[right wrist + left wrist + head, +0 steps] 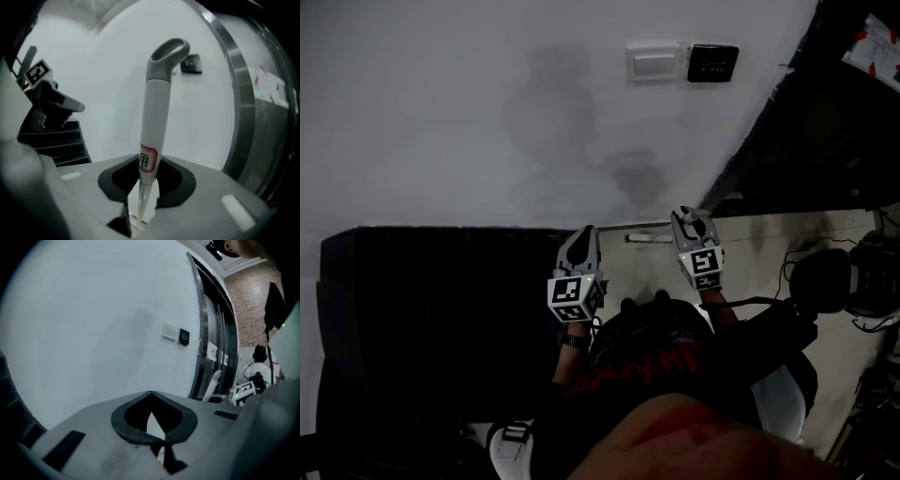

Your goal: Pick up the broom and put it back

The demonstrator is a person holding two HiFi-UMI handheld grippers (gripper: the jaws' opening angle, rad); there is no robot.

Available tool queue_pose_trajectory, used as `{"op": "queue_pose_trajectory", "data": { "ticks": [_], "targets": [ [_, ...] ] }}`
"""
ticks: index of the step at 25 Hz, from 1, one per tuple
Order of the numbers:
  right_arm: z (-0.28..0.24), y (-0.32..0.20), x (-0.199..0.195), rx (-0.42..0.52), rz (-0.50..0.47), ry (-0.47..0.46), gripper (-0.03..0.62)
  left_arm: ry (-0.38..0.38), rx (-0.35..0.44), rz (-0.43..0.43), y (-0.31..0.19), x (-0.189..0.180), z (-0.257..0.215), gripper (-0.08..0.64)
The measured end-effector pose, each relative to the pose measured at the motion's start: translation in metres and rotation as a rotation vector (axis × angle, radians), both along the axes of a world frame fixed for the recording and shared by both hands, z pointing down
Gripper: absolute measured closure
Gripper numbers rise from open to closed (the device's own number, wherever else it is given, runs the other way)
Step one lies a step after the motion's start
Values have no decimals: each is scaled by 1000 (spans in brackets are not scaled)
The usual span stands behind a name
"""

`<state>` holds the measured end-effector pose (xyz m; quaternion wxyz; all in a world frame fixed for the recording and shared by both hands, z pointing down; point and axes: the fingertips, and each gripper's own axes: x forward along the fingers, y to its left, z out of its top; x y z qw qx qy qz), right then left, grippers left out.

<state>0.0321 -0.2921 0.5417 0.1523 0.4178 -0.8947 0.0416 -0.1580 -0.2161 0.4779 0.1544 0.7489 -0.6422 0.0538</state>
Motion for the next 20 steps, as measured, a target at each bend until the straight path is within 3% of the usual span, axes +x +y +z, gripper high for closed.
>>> {"op": "queue_pose_trajectory", "data": {
  "ticks": [3, 7, 12, 20],
  "targets": [
    [-74, 5, 2, 111, -28, -70, 506, -24, 18, 40, -4, 8, -6, 555],
    [-131, 14, 8, 170, -44, -140, 509, -35, 56, 97, -2, 20, -23, 555],
    [-159, 27, 17, 197, -17, -165, 509, -36, 80, 151, -6, 22, -32, 555],
    [-161, 47, 37, 160, -20, -200, 511, -46, 46, 180, 1, 29, -29, 555]
  ]
}}
